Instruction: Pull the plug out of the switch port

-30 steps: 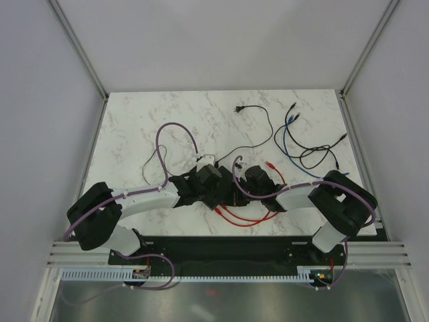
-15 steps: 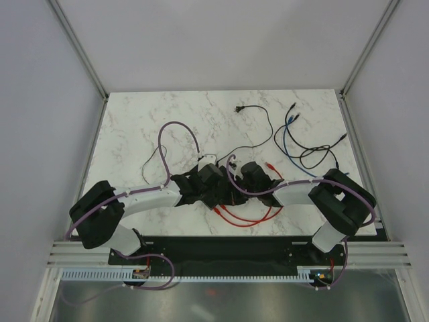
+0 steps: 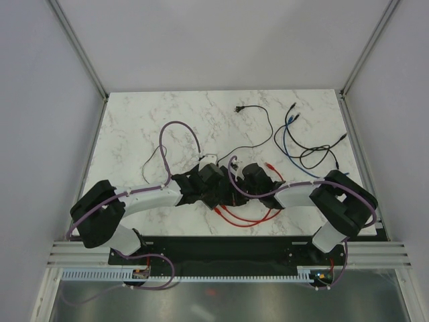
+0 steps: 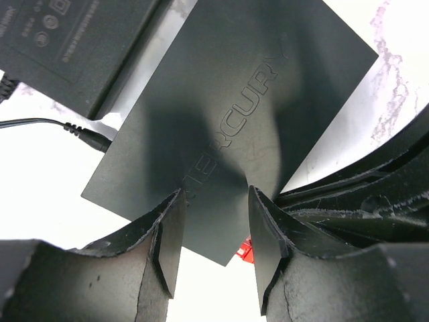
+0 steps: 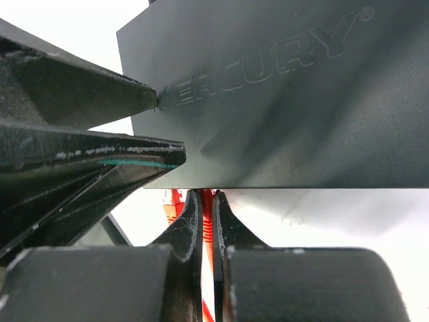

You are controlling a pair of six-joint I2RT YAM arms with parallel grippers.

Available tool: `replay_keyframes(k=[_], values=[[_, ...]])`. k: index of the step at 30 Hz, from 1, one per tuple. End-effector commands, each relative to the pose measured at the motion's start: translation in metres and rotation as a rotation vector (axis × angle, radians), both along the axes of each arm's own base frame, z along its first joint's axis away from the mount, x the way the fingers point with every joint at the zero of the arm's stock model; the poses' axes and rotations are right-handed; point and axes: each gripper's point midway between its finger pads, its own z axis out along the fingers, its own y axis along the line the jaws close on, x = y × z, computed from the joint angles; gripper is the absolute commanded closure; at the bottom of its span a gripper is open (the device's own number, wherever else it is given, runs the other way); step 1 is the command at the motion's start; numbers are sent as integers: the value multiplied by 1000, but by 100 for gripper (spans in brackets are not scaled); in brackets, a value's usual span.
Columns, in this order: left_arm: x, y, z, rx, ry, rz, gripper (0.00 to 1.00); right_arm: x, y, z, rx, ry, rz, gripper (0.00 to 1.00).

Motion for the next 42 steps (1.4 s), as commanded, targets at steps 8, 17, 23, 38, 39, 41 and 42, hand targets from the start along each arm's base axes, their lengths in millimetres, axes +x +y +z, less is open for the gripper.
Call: replay_keyframes(k=[8, 17, 23, 38, 39, 41, 42], values=[[-2, -5, -10, 9, 26, -28, 50, -7, -11, 7, -23, -25, 2, 100], [-3, -4, -11, 12, 28, -31, 50, -13, -14, -22, -37, 145, -115, 100], [-2, -5, -11, 13, 28, -32, 50, -24, -29, -48, -100, 288, -227, 100], [-3, -4, -11, 13, 28, -35, 50, -23, -50, -44, -59, 317, -77, 100], [-3, -4, -11, 12, 29, -33, 50, -22, -51, -41, -61, 291, -59, 100], [-2, -5, -10, 10, 27, -33, 50, -19, -53, -36, -73, 262, -57, 100], [-2, -5, -11, 12, 29, -33, 50, -10, -55, -35, -100, 221, -59, 100]])
